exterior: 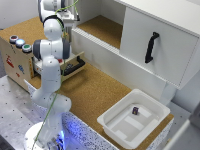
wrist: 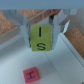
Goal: Move to the drawer and place the yellow object
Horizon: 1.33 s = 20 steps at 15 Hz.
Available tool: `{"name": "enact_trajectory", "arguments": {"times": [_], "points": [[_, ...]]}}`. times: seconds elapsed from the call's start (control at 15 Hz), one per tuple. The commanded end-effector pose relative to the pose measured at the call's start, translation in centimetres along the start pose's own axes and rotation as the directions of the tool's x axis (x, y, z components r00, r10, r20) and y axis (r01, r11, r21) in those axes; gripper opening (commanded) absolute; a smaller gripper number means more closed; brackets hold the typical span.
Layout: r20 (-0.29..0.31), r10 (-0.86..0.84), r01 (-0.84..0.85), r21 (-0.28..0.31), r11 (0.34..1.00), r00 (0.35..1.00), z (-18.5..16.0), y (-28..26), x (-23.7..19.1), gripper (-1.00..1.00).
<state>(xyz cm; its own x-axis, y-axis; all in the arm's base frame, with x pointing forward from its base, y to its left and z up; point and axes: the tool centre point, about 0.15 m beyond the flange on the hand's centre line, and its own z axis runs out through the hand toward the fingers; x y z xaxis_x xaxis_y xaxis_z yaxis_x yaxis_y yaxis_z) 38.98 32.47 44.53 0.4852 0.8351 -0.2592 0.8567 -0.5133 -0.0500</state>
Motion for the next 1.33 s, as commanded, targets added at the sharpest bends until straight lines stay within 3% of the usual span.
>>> {"name": "enact_trajectory", "arguments": {"times": [0.0,0.53,0.87,0.93,1.13,1.27], "points": [[-0.148,-0.097,0.081,-0.111,0.991,0.984,8.2,0.2,-3.0,-1.0],[-0.233,-0.044,0.032,-0.053,0.998,0.972,11.7,3.8,-0.3,-1.0],[-0.222,-0.028,0.019,-0.042,0.999,0.975,12.0,4.2,1.1,-1.0],[-0.218,-0.024,0.018,-0.03,0.999,0.976,11.3,4.1,0.9,1.0],[-0.252,-0.051,0.051,-0.008,0.999,0.966,8.7,2.5,-1.0,1.0],[-0.252,-0.051,0.051,-0.008,0.999,0.966,8.7,2.5,-1.0,1.0]]}}
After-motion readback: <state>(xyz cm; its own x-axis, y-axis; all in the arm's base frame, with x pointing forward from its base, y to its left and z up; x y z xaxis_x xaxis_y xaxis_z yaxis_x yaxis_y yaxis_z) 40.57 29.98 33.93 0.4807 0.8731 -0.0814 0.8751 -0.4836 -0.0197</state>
